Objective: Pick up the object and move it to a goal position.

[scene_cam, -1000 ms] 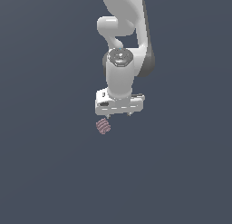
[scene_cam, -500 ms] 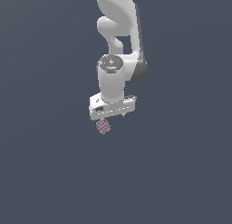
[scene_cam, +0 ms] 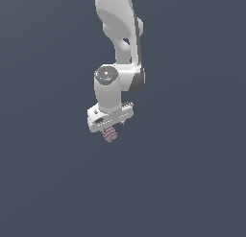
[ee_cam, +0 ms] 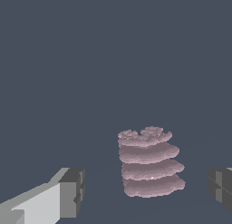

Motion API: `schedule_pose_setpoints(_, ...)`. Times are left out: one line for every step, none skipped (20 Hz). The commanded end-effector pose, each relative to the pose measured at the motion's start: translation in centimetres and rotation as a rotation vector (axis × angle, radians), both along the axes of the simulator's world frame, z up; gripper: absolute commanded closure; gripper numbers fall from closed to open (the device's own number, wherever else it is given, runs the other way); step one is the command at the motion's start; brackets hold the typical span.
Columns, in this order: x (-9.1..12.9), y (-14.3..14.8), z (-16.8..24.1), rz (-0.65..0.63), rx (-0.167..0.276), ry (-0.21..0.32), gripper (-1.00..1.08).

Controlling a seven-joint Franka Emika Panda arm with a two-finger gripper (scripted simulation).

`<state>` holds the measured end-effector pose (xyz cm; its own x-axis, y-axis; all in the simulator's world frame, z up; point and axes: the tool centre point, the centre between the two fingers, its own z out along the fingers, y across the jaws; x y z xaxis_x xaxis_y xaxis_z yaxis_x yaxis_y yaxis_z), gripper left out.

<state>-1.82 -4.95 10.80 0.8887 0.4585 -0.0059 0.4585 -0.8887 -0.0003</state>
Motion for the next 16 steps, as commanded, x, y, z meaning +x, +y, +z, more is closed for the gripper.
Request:
schedule_pose_setpoints(-0.2, -0.7, -0.6, 0.044, 0.001, -0.002, -0.92)
schedule_pose_setpoints(-0.2, -0.9, -0.8, 0.058, 0.001, -0.002, -0.92)
schedule_pose_setpoints(-0.3, -1.1, -0.9, 0.071, 0.001, -0.003, -0.92)
schedule_pose_setpoints(-0.3, -1.3, -1.1, 0.083, 0.001, -0.003, -0.92)
schedule_pose_setpoints(-0.4, -1.5, -1.2, 0.094, 0.002, -0.003, -0.92)
schedule_pose_setpoints(-0.4, -1.6, -1.4, 0.104, 0.002, -0.004, -0.92)
schedule_pose_setpoints(-0.5, -1.7, -1.5, 0.112, 0.002, -0.004, -0.92)
schedule_pose_setpoints(-0.5, -1.9, -1.6, 0.119, 0.002, -0.004, -0.92)
schedule_pose_setpoints(-0.5, -2.0, -1.7, 0.126, 0.002, -0.005, -0.92)
schedule_pose_setpoints(-0.5, -2.0, -1.7, 0.131, 0.003, -0.005, -0.92)
schedule_pose_setpoints(-0.6, -2.1, -1.8, 0.135, 0.003, -0.005, -0.92)
schedule_pose_setpoints(-0.6, -2.1, -1.8, 0.138, 0.003, -0.005, -0.92)
schedule_pose_setpoints(-0.6, -2.2, -1.8, 0.139, 0.003, -0.005, -0.92)
schedule_pose_setpoints(-0.6, -2.2, -1.9, 0.14, 0.003, -0.005, -0.92)
schedule_pose_setpoints(-0.6, -2.1, -1.8, 0.136, 0.003, -0.005, -0.92)
schedule_pose_setpoints(-0.6, -2.1, -1.9, 0.136, 0.003, -0.005, -0.92)
